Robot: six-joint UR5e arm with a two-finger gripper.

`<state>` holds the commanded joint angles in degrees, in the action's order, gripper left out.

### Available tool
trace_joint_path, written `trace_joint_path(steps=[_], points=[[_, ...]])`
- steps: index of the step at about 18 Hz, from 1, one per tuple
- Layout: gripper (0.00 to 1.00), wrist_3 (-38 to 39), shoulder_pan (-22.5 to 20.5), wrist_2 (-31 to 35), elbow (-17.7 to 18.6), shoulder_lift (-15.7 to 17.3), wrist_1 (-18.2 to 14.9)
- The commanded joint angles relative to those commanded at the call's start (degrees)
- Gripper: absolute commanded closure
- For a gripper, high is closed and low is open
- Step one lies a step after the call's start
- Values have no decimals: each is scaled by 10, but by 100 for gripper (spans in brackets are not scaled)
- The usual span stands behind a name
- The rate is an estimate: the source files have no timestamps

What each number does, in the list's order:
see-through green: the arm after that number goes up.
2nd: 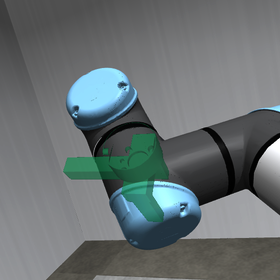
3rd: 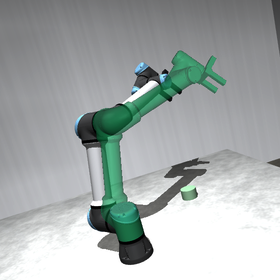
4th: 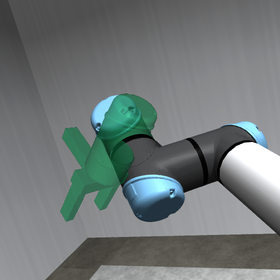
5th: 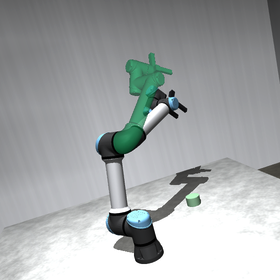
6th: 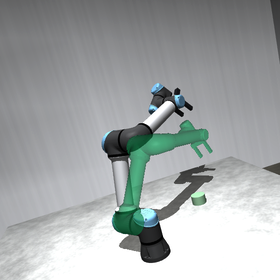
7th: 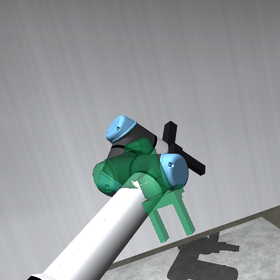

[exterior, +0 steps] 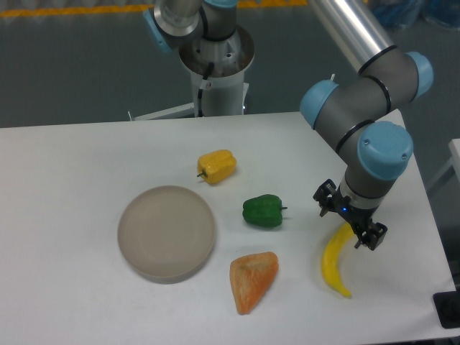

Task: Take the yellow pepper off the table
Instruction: 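Move the gripper from beside the banana over the yellow pepper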

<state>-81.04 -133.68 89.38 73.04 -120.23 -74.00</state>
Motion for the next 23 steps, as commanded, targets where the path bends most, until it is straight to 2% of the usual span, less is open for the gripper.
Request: trace_joint_path(steps=[5,8,13,16,17,19,21,23], points=[[0,1,1,1,3,3,-4],[0,1,3,-2,26,21,-6],[0,1,11,-14,133,109,-13],[0,3,46,-25,198,156,-11],[0,4,65,-25,235,176,-7],[0,10,82,-25,285,205,-2],[0,10,99,-25,314,217,-1],[0,11,105,-25,327,219,-1]])
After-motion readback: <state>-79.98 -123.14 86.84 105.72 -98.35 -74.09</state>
